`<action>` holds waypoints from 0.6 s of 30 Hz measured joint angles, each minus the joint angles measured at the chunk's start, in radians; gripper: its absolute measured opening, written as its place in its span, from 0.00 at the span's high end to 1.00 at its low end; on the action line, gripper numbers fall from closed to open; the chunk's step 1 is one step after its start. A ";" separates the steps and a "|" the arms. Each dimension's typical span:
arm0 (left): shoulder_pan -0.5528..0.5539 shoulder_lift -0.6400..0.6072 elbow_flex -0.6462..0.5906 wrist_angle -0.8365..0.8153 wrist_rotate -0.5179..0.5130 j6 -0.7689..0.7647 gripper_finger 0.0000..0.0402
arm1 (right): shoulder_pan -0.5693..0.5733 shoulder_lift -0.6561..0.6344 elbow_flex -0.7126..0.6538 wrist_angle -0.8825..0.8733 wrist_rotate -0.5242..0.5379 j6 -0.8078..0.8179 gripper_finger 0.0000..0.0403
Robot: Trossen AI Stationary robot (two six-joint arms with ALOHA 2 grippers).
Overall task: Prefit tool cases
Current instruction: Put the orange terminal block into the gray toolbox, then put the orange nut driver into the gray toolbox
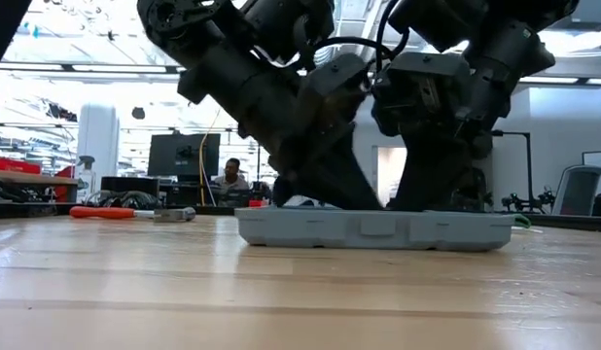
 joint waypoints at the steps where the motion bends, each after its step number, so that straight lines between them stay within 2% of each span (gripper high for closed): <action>1: 0.002 -0.021 -0.003 -0.028 0.004 0.002 1.00 | -0.003 -0.018 -0.002 -0.011 0.006 -0.003 1.00; 6: 0.011 -0.196 -0.002 -0.149 0.001 0.027 1.00 | -0.006 -0.179 -0.003 -0.062 0.084 -0.002 1.00; 10: -0.020 -0.352 -0.004 -0.331 -0.037 0.065 1.00 | 0.020 -0.315 -0.003 -0.136 0.112 -0.005 1.00; 14: -0.083 -0.499 -0.006 -0.511 -0.164 0.061 1.00 | 0.065 -0.419 -0.003 -0.218 0.115 -0.010 0.97; 18: -0.152 -0.579 -0.094 -0.598 -0.315 -0.081 1.00 | 0.131 -0.435 -0.003 -0.318 0.162 0.009 0.96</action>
